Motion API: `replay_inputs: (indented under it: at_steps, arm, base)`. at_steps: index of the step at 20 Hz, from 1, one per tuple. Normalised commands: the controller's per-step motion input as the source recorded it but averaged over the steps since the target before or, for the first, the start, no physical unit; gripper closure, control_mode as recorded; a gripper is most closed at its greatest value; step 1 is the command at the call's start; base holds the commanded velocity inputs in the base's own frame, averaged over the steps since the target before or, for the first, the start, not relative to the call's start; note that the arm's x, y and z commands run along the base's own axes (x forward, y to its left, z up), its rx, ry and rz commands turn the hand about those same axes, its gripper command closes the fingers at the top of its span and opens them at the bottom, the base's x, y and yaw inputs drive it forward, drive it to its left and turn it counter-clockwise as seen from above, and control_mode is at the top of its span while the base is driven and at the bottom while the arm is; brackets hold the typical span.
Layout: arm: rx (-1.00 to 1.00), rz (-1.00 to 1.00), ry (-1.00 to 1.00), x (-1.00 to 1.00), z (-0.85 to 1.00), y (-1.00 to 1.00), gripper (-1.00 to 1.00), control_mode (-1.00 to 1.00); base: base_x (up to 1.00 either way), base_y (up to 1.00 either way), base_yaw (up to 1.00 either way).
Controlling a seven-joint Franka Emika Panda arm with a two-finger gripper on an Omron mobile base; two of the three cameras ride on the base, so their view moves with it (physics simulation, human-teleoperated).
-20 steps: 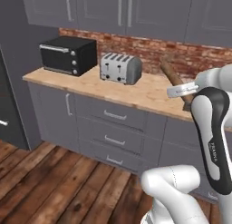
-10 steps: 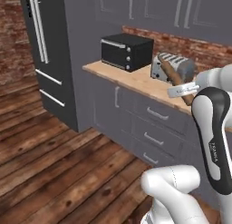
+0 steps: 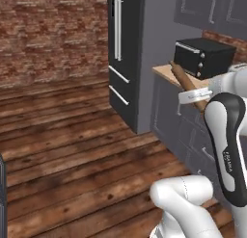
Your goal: Open the cabinet, retrieve the rolling pin, and place it next to the meat on the cutting board to prepare for tenderizing.
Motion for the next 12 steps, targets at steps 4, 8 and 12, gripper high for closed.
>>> replay_inputs:
  at_steps: [4,8,12]
  arm:
    - [0.00,0.00,0.00,0.00,0.00,0.00,1.00,1.00]
    - [0.00,0.00,0.00,0.00,0.00,0.00,1.00,1.00]
    - [0.00,0.00,0.00,0.00,0.00,0.00,1.00,1.00]
  base:
    - [0.02,0.27,0.62]
    - [0.02,0.25,0.62]
    - [0.02,0.19,0.63]
